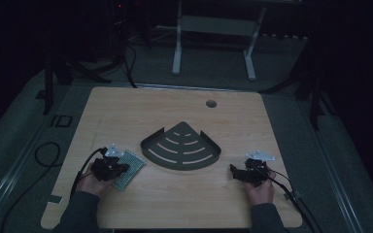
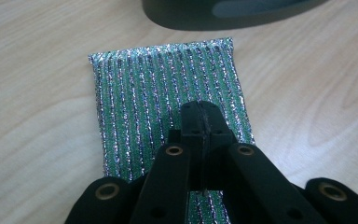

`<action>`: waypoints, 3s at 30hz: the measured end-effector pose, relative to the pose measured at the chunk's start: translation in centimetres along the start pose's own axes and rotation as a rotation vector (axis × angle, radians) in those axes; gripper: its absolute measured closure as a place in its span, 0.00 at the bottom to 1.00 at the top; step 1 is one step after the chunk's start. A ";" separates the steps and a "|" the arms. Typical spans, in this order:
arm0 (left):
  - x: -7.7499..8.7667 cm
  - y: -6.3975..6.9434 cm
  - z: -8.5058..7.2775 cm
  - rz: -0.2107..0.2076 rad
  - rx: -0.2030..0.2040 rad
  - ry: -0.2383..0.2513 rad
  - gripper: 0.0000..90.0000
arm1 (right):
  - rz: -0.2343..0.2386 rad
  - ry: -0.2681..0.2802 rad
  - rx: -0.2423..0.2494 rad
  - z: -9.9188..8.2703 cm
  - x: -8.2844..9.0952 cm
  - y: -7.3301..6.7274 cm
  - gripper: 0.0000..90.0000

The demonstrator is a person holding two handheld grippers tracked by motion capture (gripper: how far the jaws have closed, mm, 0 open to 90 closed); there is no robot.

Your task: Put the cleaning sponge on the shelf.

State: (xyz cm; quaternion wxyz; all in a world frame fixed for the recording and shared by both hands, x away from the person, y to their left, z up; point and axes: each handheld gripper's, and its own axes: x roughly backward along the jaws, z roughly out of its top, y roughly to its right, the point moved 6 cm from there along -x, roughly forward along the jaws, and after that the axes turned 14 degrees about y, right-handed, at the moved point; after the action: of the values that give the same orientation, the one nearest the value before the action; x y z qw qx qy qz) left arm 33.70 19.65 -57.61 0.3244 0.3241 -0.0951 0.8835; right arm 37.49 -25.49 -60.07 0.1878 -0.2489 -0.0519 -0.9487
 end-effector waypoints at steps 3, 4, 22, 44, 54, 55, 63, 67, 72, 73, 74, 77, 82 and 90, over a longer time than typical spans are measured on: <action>-0.3 -0.5 0.2 0.008 0.010 0.003 1.00 | 0.000 0.000 0.000 0.0 0.0 0.0 0.18; -0.3 -0.6 0.3 0.010 0.014 0.004 0.99 | 0.000 0.000 0.000 0.0 0.0 0.0 0.18; 0.7 -3.5 1.7 0.040 0.079 -0.056 0.87 | 0.000 0.000 0.001 0.0 0.0 0.0 0.18; 0.7 -5.4 2.1 0.011 0.163 -0.187 0.87 | 0.000 0.000 0.001 0.0 0.0 0.0 0.18; 0.2 -5.9 2.5 -0.008 0.180 -0.265 0.88 | 0.000 0.000 0.001 0.0 0.0 0.0 0.18; 0.2 -5.9 2.5 -0.008 0.180 -0.265 0.88 | 0.000 0.000 0.001 0.0 0.0 0.0 0.18; -0.1 -6.4 3.1 -0.012 0.204 -0.321 0.88 | 0.000 0.000 0.001 0.0 0.0 0.0 0.18; -0.4 -6.5 3.0 -0.025 0.208 -0.340 0.88 | 0.000 0.000 0.001 0.0 0.0 0.0 0.18; -0.7 -6.6 2.9 -0.038 0.194 -0.361 0.88 | 0.000 0.000 0.001 0.0 0.0 0.0 0.18; -0.7 -6.6 2.9 -0.038 0.194 -0.361 0.88 | 0.000 0.000 0.001 0.0 0.0 0.0 0.18; -0.7 -6.6 2.9 -0.038 0.194 -0.361 0.88 | 0.000 0.000 0.001 0.0 0.0 0.0 0.18; -1.0 -6.9 2.8 -0.039 0.208 -0.389 0.86 | 0.000 0.000 0.001 0.0 0.0 0.0 0.18; -1.3 -7.0 2.6 -0.042 0.221 -0.412 0.85 | 0.000 0.000 0.001 0.0 0.0 0.0 0.18; -1.7 -7.3 2.4 -0.066 0.283 -0.452 0.85 | 0.000 0.000 0.001 0.0 0.0 0.0 0.18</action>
State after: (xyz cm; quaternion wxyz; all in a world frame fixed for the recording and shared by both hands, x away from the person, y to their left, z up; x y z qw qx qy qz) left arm 40.55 23.49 -57.12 0.2751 0.5582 -0.0301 0.7822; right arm 37.49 -25.51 -60.07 0.1878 -0.2489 -0.0526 -0.9487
